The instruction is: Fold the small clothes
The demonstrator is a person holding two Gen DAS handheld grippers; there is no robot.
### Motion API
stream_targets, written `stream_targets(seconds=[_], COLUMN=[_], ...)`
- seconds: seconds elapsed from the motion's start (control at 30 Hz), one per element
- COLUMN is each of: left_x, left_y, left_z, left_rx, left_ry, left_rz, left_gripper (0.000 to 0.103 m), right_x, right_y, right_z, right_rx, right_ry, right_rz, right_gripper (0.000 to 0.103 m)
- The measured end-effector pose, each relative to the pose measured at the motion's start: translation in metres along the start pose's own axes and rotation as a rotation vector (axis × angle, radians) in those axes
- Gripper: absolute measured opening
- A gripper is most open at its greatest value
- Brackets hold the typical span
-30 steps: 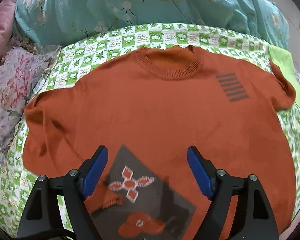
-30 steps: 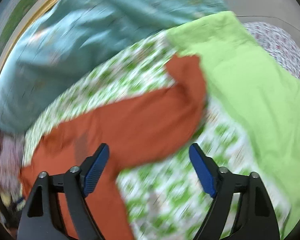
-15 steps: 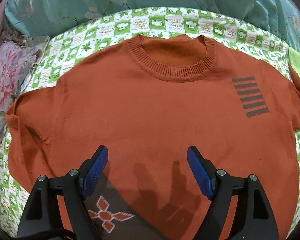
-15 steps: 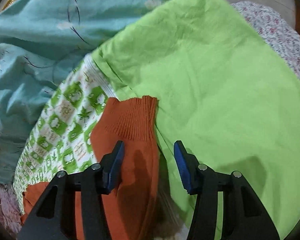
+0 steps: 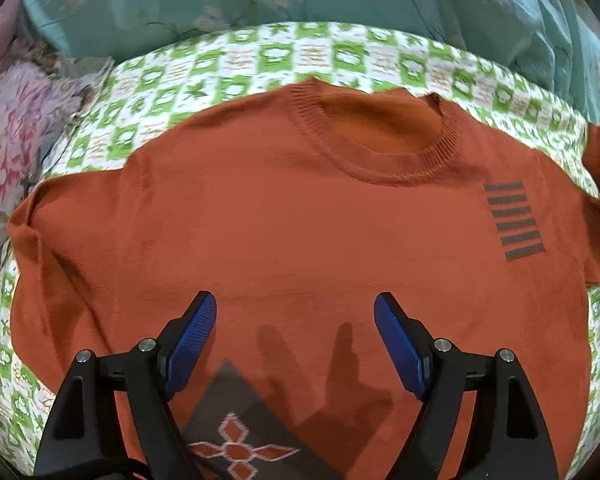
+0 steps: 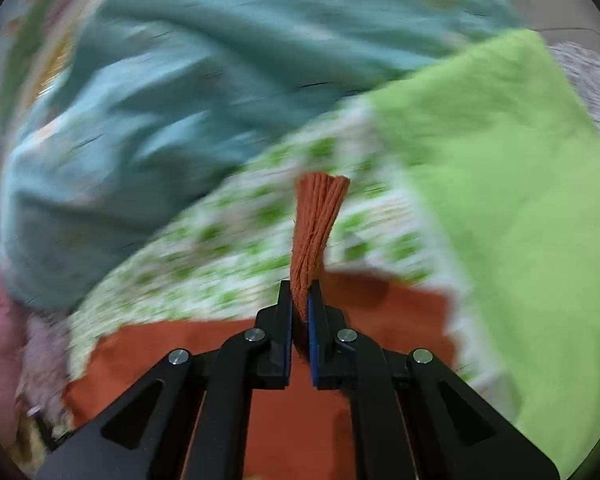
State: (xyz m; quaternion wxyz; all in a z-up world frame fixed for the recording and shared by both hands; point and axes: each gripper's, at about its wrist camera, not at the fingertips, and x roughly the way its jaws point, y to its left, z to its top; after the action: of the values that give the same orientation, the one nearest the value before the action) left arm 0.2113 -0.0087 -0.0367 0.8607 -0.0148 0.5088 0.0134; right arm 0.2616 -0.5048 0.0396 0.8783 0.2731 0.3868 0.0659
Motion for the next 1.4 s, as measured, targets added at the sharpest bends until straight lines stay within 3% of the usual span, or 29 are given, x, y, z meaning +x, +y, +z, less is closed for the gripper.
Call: stream_targets(seconds=[0.23,0.4,0.5,0.77,0.83,1.03,1.17,1.2,1.23,1.3,1.33,1.4], left_x=[-0.021,-0.029,-0.031,-0.015,-0.008,0.028,0.049,0.05,0.051,0.055,0.052,0.025], left_y=[0.04,0.067,0.079,0.085,0.081,0.056,0.046,0.046,0.043,0.039,0.038,0.038], left_z=[-0.01,-0.019,-0.024,-0.023,-0.019,-0.004,0.005,0.008,0.011,0.016,0.018,0.021], left_rx=[-0.034,-0.09,-0.118,-0.183,-0.191,-0.206,-0.24,-0.242,-0.236,-0.212,-0.202,-0.147], left_ry=[-0.022,-0.012,-0.005,0.036,0.046,0.095,0.095,0.08,0.06,0.063,0.057,-0.027], left_rz=[-0.045,-0.097,-0.13,-0.216,-0.236,-0.288,-0.279,-0.282,-0.299,-0.356,-0.366,-0.358], left_gripper=[0.082,0.082,0.082,0.082,0.082,0.082,0.079,0.071,0.048,0.013,0.011,0.009], right_x=[0.062,0.104,0.136,0.177,0.18,0.137,0.099,0.091,0.086,0.07,0.066,0.054], right_y=[0.147,0.223,0.251,0.25,0.249,0.219,0.191,0.185,0.181,0.167,0.165,0.152], right_z=[-0.082,-0.147,-0.175,-0.213,-0.218,-0.195,-0.18,-0.178,-0.177,-0.175,-0.175,-0.172], right_rx=[-0.095,-0.165,-0.213,-0.22,-0.196,-0.151,-0.119,-0.115,-0.113,-0.102,-0.096,-0.08], right_ry=[0.143,0.279,0.37,0.525,0.55,0.444,0.377,0.365,0.356,0.328,0.318,0.285], right_rz=[0.304,0.418,0.441,0.424,0.431,0.412,0.367,0.351,0.338,0.296,0.282,0.236], right_gripper=[0.007,0.007,0.007,0.012,0.026,0.03,0.03,0.03,0.03,0.03,0.03,0.03])
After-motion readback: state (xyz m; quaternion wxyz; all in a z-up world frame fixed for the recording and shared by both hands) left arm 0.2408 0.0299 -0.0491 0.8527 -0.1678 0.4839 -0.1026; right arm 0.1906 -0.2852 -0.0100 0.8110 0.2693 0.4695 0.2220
